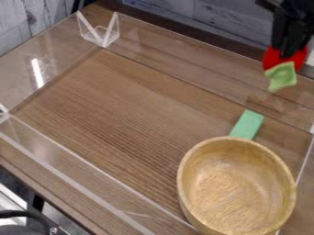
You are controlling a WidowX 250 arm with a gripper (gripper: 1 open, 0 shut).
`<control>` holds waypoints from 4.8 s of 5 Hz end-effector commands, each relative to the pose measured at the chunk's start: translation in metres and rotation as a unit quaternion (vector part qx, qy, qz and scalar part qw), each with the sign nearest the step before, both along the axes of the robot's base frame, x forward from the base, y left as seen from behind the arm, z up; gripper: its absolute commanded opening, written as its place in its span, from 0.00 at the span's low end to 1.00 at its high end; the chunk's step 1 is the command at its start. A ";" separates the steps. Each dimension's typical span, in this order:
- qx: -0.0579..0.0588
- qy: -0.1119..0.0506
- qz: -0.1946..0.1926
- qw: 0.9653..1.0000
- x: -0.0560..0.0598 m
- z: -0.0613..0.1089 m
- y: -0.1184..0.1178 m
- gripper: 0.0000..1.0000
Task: Move the red object to the left side of the table
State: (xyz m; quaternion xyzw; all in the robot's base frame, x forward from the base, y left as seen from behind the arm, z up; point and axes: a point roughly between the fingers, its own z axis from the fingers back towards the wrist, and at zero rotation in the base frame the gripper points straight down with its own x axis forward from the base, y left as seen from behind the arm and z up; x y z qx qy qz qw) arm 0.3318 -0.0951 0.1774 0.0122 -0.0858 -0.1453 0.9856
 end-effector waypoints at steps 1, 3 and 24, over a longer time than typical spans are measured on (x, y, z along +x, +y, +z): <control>-0.011 -0.030 0.006 0.999 -0.009 0.030 -0.001 0.00; -0.017 -0.021 0.052 0.998 -0.025 0.014 -0.048 0.00; -0.005 -0.023 0.137 0.990 -0.049 -0.030 0.136 0.00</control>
